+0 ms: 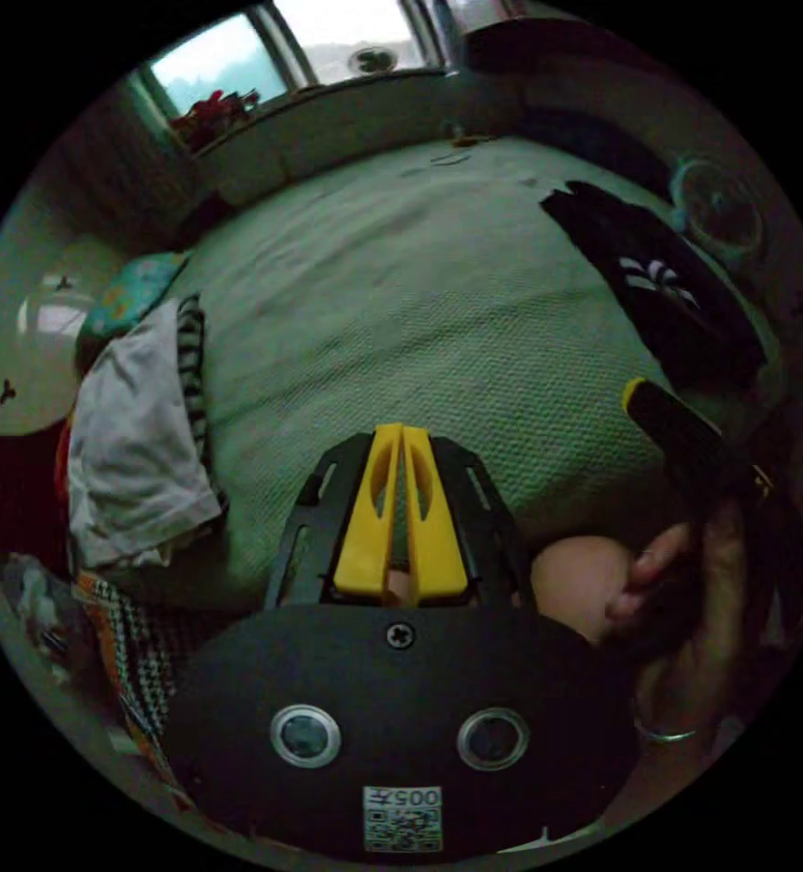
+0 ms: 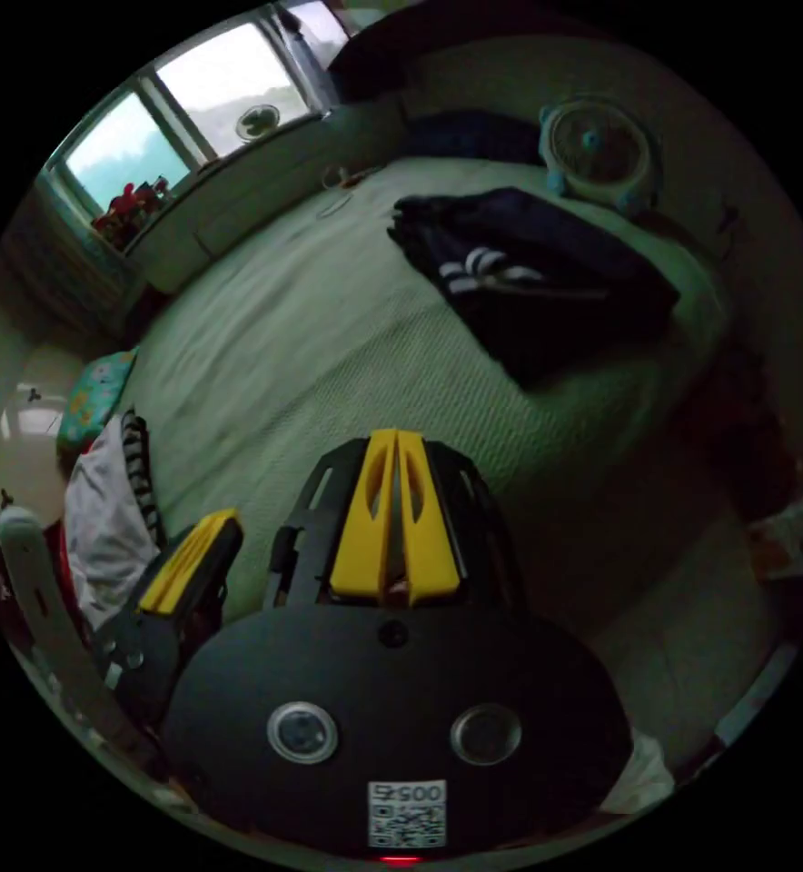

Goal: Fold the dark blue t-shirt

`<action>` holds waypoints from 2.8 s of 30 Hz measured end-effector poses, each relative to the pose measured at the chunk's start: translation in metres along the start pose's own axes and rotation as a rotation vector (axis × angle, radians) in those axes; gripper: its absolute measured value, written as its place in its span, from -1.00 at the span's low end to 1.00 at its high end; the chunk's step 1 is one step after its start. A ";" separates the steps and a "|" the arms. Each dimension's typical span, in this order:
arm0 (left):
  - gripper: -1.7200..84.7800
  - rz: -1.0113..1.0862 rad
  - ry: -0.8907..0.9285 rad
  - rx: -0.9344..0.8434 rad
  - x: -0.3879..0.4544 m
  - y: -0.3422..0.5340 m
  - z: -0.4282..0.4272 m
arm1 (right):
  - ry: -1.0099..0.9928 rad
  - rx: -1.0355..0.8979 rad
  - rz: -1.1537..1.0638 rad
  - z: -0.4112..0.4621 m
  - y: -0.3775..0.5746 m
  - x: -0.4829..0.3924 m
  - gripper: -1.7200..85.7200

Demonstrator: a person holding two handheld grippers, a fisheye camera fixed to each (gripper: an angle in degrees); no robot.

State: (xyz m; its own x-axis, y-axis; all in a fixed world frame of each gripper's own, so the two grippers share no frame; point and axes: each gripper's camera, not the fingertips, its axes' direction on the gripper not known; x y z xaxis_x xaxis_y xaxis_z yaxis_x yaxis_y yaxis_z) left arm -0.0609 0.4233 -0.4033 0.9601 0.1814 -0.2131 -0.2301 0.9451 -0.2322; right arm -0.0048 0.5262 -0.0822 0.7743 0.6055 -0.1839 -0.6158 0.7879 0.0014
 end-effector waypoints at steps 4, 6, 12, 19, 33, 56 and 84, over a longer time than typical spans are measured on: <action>-0.97 -0.052 0.075 0.021 0.032 -0.041 0.033 | 0.032 0.106 0.002 -0.010 0.002 0.022 -0.99; -0.97 -0.074 0.100 -0.008 0.040 -0.057 0.055 | 0.035 0.155 -0.010 -0.009 0.008 0.033 -0.99; -0.97 -0.194 0.215 -0.096 0.059 -0.091 0.115 | 0.093 0.341 -0.056 -0.020 0.034 0.065 -0.98; -0.96 -0.148 0.278 -0.039 0.104 -0.126 0.153 | 0.201 0.358 -0.107 -0.014 0.032 0.083 -0.98; -0.97 -0.100 0.446 -0.125 0.147 -0.179 0.250 | 0.160 0.386 -0.220 -0.002 0.000 0.099 -0.70; -0.96 -0.284 0.510 -0.064 0.076 -0.145 0.313 | -0.388 0.032 -0.697 0.021 -0.074 -0.111 -0.80; -0.96 -0.393 0.395 -0.095 0.023 -0.057 0.329 | 0.068 0.014 -0.646 0.210 0.035 -0.073 -0.98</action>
State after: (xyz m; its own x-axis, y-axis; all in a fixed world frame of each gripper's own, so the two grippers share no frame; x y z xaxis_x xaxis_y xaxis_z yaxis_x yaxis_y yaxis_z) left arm 0.0272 0.4631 -0.0826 0.8482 -0.3123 -0.4277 0.1021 0.8889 -0.4467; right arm -0.0524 0.5330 0.1375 0.9769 0.0013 -0.2136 -0.0270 0.9927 -0.1173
